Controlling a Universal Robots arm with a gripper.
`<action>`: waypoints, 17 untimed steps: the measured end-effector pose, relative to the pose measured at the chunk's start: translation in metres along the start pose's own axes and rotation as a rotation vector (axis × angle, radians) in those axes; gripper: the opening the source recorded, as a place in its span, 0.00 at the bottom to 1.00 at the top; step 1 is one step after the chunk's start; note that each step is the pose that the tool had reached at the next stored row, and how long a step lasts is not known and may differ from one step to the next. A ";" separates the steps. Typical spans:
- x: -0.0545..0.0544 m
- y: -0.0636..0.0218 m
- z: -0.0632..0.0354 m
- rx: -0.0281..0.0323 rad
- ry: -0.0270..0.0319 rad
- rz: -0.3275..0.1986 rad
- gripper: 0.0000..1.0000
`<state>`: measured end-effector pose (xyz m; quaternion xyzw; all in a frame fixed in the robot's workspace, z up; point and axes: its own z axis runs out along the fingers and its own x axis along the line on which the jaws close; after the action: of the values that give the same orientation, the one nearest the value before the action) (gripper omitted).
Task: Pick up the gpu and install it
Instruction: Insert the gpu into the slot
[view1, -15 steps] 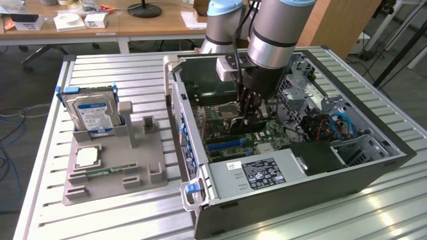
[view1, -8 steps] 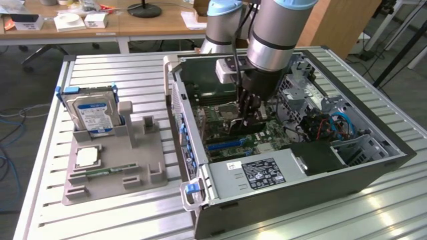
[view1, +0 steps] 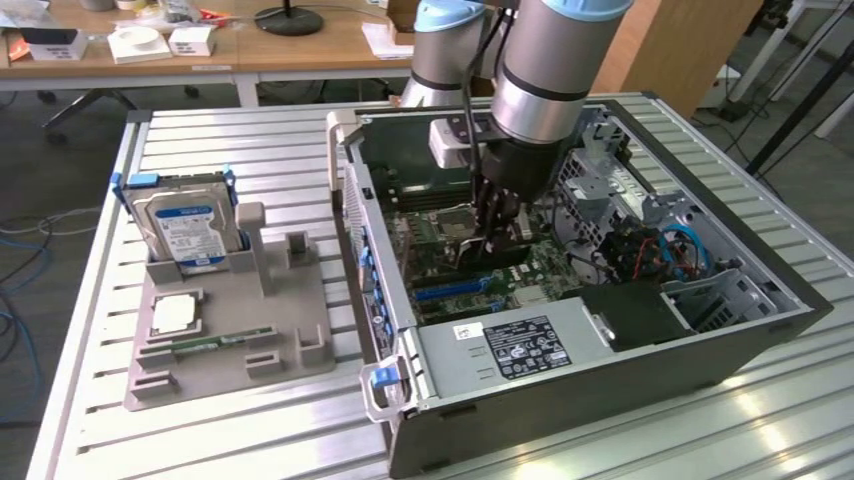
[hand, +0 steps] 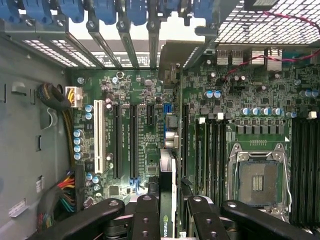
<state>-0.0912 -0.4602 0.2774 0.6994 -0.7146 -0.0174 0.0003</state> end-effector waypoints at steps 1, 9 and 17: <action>0.000 0.0011 0.0000 0.0002 0.0001 0.000 0.27; 0.000 0.0029 0.0002 0.0005 0.0000 0.000 0.27; 0.000 0.0048 0.0008 0.0005 0.0000 0.000 0.27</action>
<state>-0.0960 -0.4602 0.2767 0.6993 -0.7146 -0.0172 0.0002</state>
